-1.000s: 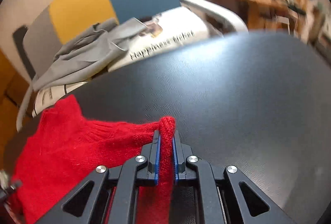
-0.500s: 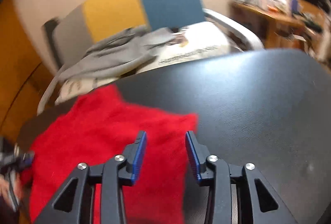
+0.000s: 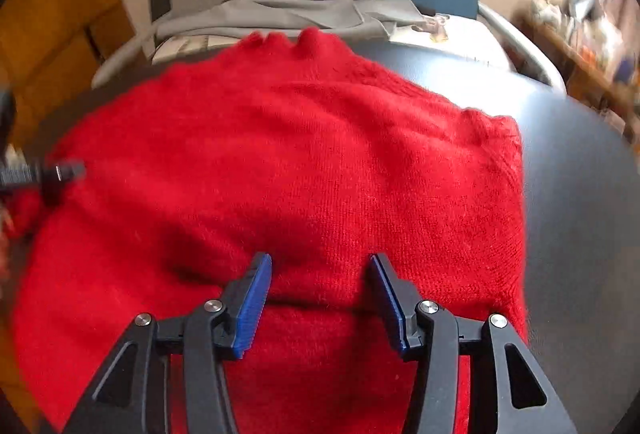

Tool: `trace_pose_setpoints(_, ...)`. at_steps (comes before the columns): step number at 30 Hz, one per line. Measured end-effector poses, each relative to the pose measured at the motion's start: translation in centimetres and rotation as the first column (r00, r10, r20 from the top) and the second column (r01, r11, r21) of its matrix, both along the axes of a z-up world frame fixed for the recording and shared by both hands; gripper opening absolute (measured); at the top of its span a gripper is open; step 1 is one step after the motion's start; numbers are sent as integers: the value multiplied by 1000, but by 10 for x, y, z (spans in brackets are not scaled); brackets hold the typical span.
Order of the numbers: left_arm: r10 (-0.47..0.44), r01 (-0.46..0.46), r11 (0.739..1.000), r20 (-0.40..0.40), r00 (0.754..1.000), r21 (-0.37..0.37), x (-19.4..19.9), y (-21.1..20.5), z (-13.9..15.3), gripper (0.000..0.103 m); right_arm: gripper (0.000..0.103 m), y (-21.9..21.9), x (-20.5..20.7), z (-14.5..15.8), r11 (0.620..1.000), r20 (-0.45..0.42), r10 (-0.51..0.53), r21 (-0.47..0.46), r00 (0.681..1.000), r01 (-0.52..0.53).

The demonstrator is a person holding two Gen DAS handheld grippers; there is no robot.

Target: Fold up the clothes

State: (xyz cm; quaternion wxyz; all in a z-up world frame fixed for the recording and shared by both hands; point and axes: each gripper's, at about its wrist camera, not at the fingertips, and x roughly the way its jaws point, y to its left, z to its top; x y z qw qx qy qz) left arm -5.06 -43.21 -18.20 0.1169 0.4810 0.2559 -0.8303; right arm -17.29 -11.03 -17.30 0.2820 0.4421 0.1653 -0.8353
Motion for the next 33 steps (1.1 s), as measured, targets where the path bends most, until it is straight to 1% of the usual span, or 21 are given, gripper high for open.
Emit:
trace_pose_setpoints(3,45,-42,996,-39,998,75,7,-6,1,18,54,3,4,3,1000,-15,-15,-16,1000,15)
trace_pose_setpoints(4,61,-56,993,-52,997,100,10,-8,1,20,57,4,5,5,1000,-20,-21,-22,1000,20)
trace_pose_setpoints(5,81,-71,989,-72,994,128,18,-10,4,26,58,5,6,6,999,-24,-26,-28,999,25)
trace_pose_setpoints(6,102,-87,984,-91,991,155,26,-12,7,26,61,5,7,7,999,-29,-31,-33,999,31)
trace_pose_setpoints(8,128,-97,975,-146,981,202,54,-13,15,27,63,7,9,9,998,-38,-42,-45,998,41)
trace_pose_setpoints(11,192,-127,952,-222,956,277,106,-18,26,30,64,10,13,13,996,-51,-59,-63,997,56)
trace_pose_setpoints(13,247,-192,952,-229,941,237,148,-27,32,31,66,12,15,16,995,-60,-70,-75,996,65)
trace_pose_setpoints(15,318,-279,940,-209,925,196,192,-44,31,33,67,14,17,18,993,-69,-81,-87,994,75)
trace_pose_setpoints(16,354,-322,930,-200,914,175,214,-53,31,36,72,14,26,25,992,-82,-72,-111,994,63)
trace_pose_setpoints(17,386,-371,922,-176,906,109,232,-62,31,37,76,13,35,32,990,-96,-63,-135,993,49)
trace_pose_setpoints(18,418,-417,908,-152,896,39,250,-72,31,37,83,13,43,36,988,-101,-51,-149,994,35)
trace_pose_setpoints(19,437,-442,897,-139,888,-6,260,-78,31,39,87,12,53,39,987,-104,-35,-159,994,18)
trace_pose_setpoints(21,476,-485,873,-123,871,-55,280,-93,33,41,87,6,70,39,988,-101,-1,-155,995,-15)
trace_pose_setpoints(23,476,-487,872,-135,869,-60,285,-100,38,48,87,-1,81,34,990,-95,19,-136,995,-32)
trace_pose_setpoints(25,442,-452,889,-129,888,-70,277,-108,41,50,87,-7,89,25,992,-75,35,-119,997,-44)
trace_pose_setpoints(27,423,-433,897,-111,899,-87,262,-117,42,52,87,-12,95,15,993,-61,48,-107,997,-55)
trace_pose_setpoints(29,399,-404,906,-61,915,-125,243,-126,39,53,87,-13,98,2,994,-33,48,-95,998,-51)
trace_pose_setpoints(32,364,-355,918,18,931,-179,215,-140,33,54,92,-8,103,-10,994,-46,38,-97,998,-42)
trace_pose_setpoints(33,353,-335,921,60,934,-201,200,-144,28,54,95,-6,104,-11,994,-52,33,-104,998,-39)
